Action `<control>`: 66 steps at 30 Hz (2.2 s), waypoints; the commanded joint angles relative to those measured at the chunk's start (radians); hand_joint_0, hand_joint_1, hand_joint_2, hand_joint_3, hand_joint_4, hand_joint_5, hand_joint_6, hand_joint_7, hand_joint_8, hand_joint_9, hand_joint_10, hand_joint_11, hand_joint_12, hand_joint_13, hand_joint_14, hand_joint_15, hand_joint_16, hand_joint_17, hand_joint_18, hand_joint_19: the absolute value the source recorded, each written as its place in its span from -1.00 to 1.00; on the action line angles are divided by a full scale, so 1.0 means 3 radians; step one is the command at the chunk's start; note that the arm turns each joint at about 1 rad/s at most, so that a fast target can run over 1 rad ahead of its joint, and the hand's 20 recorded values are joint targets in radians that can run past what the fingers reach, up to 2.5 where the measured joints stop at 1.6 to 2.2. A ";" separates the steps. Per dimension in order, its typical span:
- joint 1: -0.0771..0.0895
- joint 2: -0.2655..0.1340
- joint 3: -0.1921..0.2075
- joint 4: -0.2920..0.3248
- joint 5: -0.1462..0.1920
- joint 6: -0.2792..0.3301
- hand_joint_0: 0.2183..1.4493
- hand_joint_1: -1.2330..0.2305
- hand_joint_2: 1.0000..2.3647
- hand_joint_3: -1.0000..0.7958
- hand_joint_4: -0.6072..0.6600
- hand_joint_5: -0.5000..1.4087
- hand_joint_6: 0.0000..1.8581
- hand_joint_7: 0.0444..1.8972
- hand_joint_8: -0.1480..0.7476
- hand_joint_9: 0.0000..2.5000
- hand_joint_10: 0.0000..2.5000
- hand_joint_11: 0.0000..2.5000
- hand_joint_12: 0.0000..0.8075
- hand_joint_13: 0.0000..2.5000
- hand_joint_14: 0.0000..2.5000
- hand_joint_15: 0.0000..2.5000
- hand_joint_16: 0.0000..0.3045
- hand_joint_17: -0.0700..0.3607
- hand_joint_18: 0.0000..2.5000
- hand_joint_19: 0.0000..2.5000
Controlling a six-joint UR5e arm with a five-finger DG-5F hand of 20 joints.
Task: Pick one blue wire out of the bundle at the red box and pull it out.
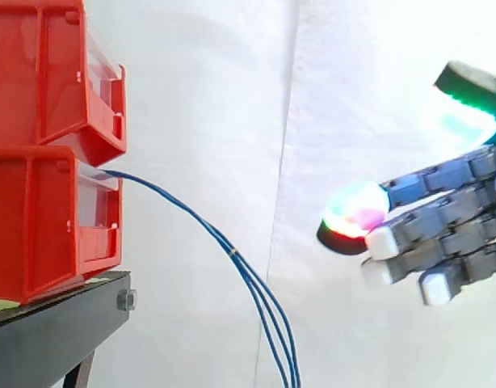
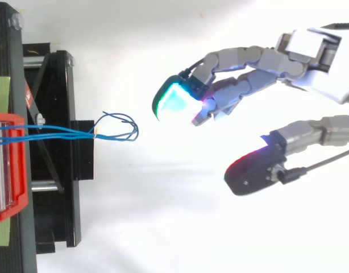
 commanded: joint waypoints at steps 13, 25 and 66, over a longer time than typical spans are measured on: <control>-0.0132 -0.0585 0.0487 0.0066 0.0069 -0.0354 -0.55 -0.24 -1.00 -0.44 0.50 -0.64 -0.46 -0.14 0.09 -0.62 -1.00 -0.97 0.14 -0.70 -1.00 -0.85 -0.56 0.02 -0.57 -0.56; -0.0147 -0.0866 0.0707 0.0337 -0.0029 -0.0523 -0.54 -0.22 -1.00 -0.44 0.51 -0.64 -0.46 -0.13 0.10 -0.60 -1.00 -0.95 0.13 -0.71 -1.00 -0.85 -0.56 0.02 -0.57 -0.56; -0.0142 -0.1116 0.0994 0.0399 -0.0581 0.0244 -0.47 -0.20 -0.99 -0.40 0.55 -0.62 -0.46 -0.05 0.11 -0.54 -1.00 -0.90 0.10 -0.67 -0.99 -0.83 -0.58 -0.01 -0.53 -0.55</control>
